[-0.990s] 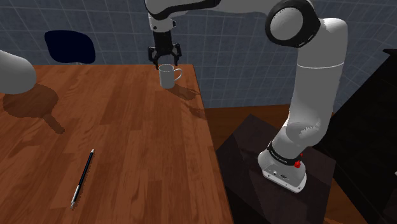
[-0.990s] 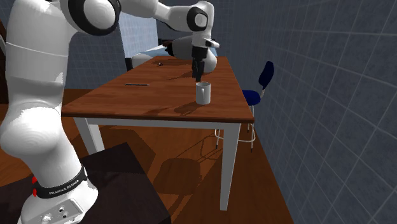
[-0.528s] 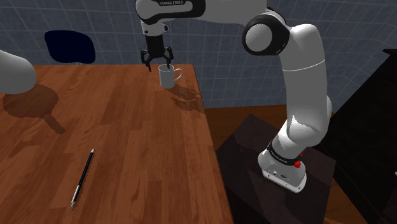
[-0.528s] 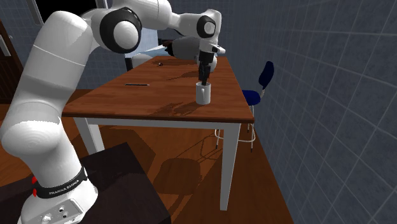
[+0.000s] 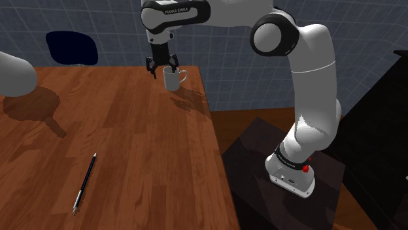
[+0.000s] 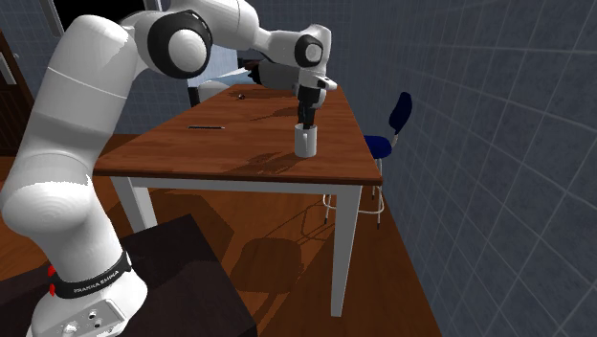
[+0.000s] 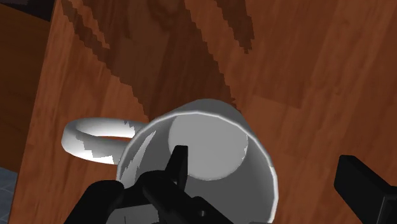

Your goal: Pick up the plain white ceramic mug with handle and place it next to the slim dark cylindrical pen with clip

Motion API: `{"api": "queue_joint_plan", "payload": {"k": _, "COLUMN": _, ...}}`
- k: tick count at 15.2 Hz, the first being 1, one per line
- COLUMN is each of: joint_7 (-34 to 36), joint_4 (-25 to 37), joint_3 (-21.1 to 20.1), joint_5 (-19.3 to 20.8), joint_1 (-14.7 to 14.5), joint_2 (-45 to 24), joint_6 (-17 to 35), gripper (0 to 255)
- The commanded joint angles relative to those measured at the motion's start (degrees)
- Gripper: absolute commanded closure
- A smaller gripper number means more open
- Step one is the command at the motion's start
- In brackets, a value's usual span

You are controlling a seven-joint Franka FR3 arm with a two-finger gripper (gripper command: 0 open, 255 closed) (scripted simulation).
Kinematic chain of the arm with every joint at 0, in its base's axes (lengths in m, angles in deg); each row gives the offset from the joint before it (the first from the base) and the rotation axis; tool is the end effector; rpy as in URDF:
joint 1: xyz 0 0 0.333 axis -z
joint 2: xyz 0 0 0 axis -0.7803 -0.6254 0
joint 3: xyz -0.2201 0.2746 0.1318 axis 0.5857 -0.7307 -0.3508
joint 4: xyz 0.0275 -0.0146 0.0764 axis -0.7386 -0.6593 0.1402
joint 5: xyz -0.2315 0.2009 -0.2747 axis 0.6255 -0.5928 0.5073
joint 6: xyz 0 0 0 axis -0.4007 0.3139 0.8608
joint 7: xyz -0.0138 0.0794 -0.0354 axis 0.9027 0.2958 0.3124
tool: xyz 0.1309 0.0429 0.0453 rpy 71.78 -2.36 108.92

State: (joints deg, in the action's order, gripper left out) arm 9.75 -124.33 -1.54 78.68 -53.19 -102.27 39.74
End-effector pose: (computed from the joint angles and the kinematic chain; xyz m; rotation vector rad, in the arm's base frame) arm 0.7366 0.1253 0.4232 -3.0348 0.7073 0.2665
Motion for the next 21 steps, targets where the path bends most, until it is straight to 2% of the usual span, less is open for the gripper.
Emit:
{"api": "queue_joint_plan", "payload": {"k": 1, "joint_7": -0.02, "joint_4": -0.15, "joint_3": 0.0, "joint_5": -0.01, "joint_1": 0.02, "joint_2": 0.05, "joint_6": 0.11, "gripper": 0}}
{"api": "queue_joint_plan", "payload": {"k": 4, "joint_7": -0.02, "joint_4": -0.13, "joint_3": 0.0, "joint_5": -0.01, "joint_1": 0.02, "joint_2": 0.04, "joint_6": 0.1, "gripper": 0}}
{"api": "queue_joint_plan", "payload": {"k": 5, "joint_7": -0.02, "joint_4": -0.13, "joint_3": 0.0, "joint_5": -0.01, "joint_1": 0.02, "joint_2": 0.04, "joint_6": 0.1, "gripper": 255}}
{"api": "queue_joint_plan", "payload": {"k": 14, "joint_7": -0.02, "joint_4": -0.15, "joint_3": 0.0, "joint_5": -0.01, "joint_1": 0.02, "joint_2": 0.05, "joint_6": 0.11, "gripper": 255}}
{"api": "queue_joint_plan", "payload": {"k": 21, "joint_7": 0.21, "joint_4": 5.1, "joint_3": -0.08, "joint_5": -0.03, "joint_1": -0.2, "joint_2": 0.15, "joint_6": -5.21, "gripper": 255}}
